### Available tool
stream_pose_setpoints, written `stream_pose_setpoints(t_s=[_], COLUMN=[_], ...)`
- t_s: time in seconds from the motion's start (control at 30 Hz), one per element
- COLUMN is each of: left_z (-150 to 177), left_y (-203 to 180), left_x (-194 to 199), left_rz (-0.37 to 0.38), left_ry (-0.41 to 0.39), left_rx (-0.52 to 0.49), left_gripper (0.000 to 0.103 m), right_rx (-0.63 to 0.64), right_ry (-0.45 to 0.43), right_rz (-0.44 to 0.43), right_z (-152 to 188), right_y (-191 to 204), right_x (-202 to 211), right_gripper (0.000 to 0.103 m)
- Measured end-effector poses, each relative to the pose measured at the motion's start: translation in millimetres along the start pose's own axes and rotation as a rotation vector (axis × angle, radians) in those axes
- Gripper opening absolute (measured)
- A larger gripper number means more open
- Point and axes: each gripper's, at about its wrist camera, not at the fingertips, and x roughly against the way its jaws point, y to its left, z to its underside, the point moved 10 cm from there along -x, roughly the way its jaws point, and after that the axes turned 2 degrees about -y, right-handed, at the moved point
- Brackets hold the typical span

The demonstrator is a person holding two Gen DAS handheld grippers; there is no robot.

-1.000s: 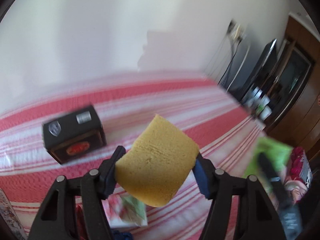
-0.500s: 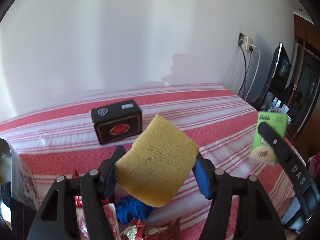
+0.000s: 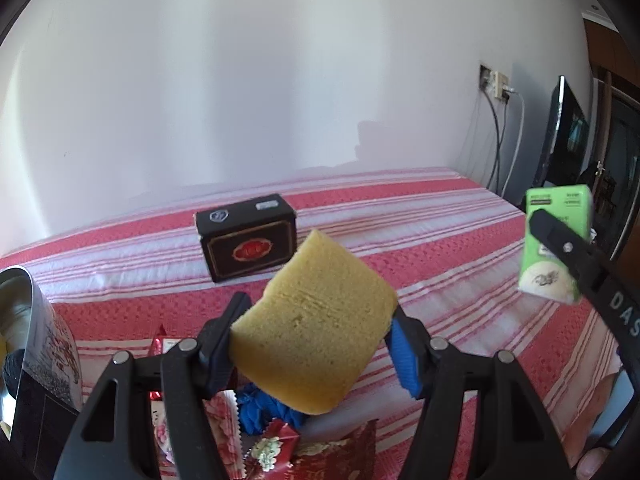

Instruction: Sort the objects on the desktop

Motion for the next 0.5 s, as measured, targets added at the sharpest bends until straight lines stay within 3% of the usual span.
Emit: stream_pose_setpoints(t_s=[0.27,0.5], left_z=[0.5,3.6], left_y=[1.3,8.5], left_x=[9.1,27.6], left_rz=[0.007,-0.038], left_ry=[-0.027,-0.069], left_rx=[-0.002,-0.03], left_gripper=[0.065,0.065], right_rx=[0.022,0.036], right_ry=[-0.011,-0.022], right_rz=[-0.007,-0.015], right_z=[0.3,0.4], right_y=[6.8,11.3], right_x=[4.5,10.4], right_gripper=[0.029,0.029])
